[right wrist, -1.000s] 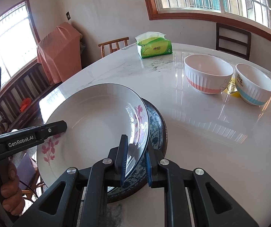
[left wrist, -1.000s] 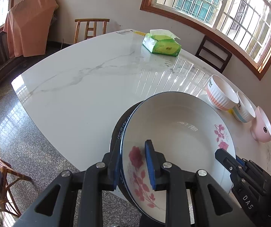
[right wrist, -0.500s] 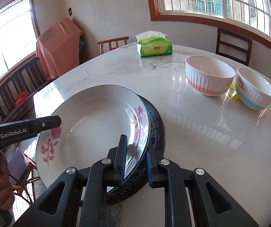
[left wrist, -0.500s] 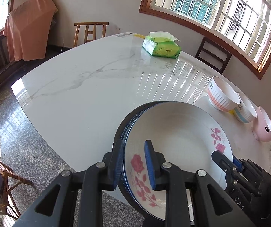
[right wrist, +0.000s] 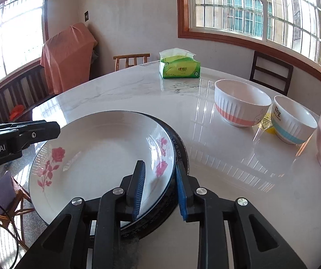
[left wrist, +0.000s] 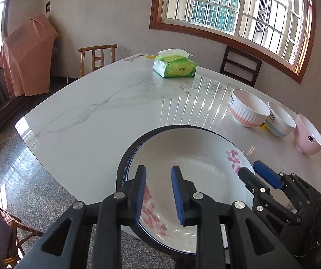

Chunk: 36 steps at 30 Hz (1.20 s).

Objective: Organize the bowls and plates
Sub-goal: 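Open both grippers to release the pink-flowered plate, then withdraw both grippers and move them toward the bowls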

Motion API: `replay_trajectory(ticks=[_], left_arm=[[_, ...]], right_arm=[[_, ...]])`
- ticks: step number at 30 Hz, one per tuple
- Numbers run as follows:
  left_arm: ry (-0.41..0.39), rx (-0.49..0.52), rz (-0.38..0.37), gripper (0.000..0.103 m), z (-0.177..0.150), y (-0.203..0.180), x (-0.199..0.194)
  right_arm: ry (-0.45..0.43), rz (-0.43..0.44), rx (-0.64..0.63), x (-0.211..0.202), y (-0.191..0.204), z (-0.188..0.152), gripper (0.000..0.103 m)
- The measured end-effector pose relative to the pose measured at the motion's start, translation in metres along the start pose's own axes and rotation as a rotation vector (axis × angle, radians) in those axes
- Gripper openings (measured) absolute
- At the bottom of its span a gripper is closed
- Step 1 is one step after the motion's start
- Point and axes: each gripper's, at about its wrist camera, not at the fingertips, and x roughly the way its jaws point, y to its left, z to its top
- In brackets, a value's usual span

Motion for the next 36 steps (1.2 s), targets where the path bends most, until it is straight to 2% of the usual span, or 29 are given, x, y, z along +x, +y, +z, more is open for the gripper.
replay_trajectory(ticks=[5,14,17,23,28,32,36], left_arm=[[0.004,0.014,-0.017,0.024,-0.007,-0.01,-0.002],[-0.003,0.108,-0.04,0.024,-0.019,-0.052,-0.011],[-0.011,0.158,-0.043,0.026,-0.023,-0.072,-0.015],[-0.029,0.274,-0.049,0.028,-0.035,-0.116,-0.024],[-0.027,0.334,-0.057,0.031,-0.041,-0.147,-0.027],[-0.033,0.391,-0.05,0.032,-0.047,-0.171,-0.027],[-0.041,0.447,-0.041,0.032,-0.053,-0.195,-0.026]], right_arm=[[-0.113,-0.038,0.026,-0.023,-0.015,-0.004,0.037],[-0.126,-0.09,0.155,-0.05,-0.064,-0.024,0.047],[-0.141,-0.134,0.203,-0.067,-0.089,-0.034,0.058],[-0.151,-0.247,0.351,-0.098,-0.157,-0.057,0.058],[-0.167,-0.304,0.483,-0.123,-0.211,-0.08,0.058],[-0.176,-0.33,0.562,-0.138,-0.246,-0.094,0.059],[-0.179,-0.312,0.653,-0.143,-0.273,-0.103,0.061]])
